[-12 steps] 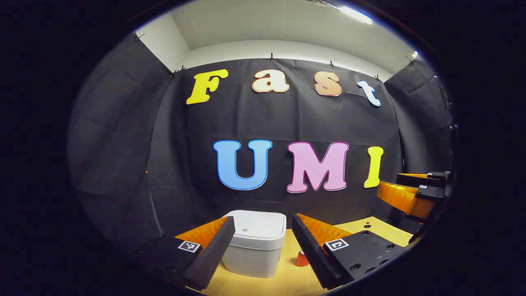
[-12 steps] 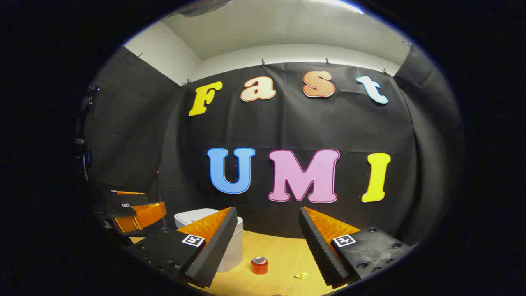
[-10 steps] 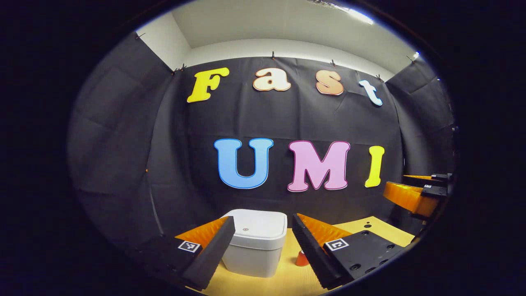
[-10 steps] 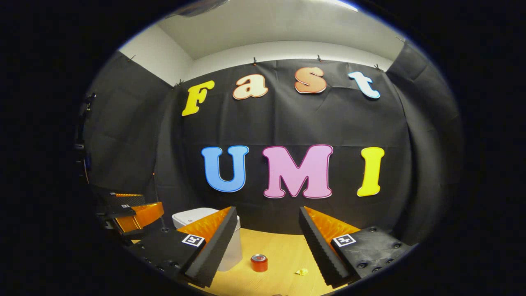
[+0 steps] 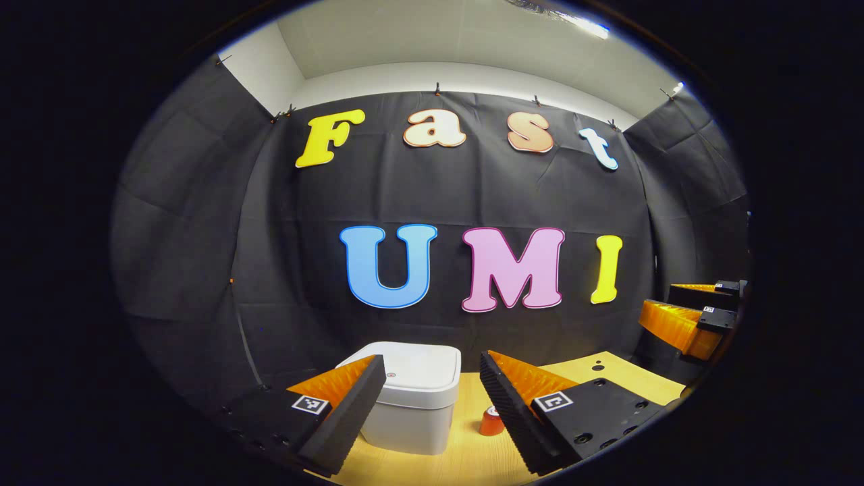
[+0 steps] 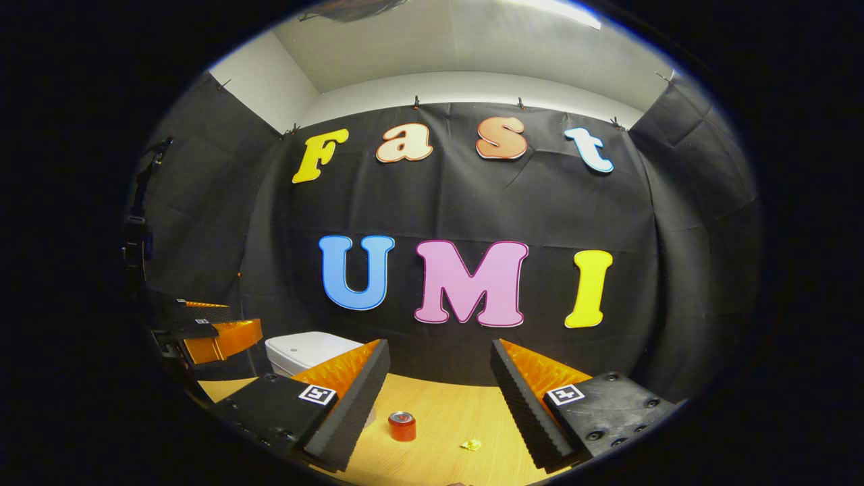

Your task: Press the lid of the desktop garbage bin to open it, pick up the crumpled paper on the desktop and throw it into the bin, then pick up the pop can on the desktop and drop it into the bin, and finally close the garbage bin lid.

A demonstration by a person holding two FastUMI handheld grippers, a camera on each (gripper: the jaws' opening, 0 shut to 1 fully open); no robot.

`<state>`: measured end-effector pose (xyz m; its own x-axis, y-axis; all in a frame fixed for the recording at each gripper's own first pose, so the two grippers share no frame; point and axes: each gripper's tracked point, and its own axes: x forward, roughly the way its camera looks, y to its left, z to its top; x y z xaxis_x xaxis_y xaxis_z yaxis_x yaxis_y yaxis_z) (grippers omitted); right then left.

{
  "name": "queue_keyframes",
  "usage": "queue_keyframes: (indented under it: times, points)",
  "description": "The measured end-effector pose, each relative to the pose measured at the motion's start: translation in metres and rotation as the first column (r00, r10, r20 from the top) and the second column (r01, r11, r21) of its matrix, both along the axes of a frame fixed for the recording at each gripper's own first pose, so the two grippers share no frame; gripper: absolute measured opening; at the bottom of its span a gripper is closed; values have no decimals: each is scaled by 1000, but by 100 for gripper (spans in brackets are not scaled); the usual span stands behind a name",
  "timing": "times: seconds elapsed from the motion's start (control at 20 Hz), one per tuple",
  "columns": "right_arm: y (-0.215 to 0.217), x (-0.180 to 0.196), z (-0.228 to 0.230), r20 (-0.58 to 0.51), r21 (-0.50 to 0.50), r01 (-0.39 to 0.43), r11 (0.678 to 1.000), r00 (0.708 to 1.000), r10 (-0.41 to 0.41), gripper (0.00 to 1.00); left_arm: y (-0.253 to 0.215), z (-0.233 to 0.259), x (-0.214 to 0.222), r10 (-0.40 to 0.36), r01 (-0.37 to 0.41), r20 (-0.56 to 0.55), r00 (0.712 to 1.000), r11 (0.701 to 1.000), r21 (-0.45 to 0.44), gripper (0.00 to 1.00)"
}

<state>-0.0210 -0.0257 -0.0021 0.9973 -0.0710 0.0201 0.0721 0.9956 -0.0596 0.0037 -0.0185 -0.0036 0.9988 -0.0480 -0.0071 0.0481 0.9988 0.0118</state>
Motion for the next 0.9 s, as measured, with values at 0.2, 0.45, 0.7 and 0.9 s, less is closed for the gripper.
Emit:
queue_keyframes:
  times: [0.2,0.45,0.7,0.9]
  points:
    - [1,-4,0,-2,1,23,1000,1000,-23,96,1,-1,0,-18,18,-5,1000,1000,3,94]
    - [6,-1,2,-7,-3,33,999,999,-33,97,9,0,0,-17,17,-16,1000,1000,-4,94]
    - [15,5,-6,-31,-1,21,1000,999,-21,97,16,-5,6,-23,22,-38,999,1000,-11,95]
    - [14,13,-9,-24,-13,15,1000,1000,-16,97,20,-11,21,-30,30,-58,998,1000,2,94]
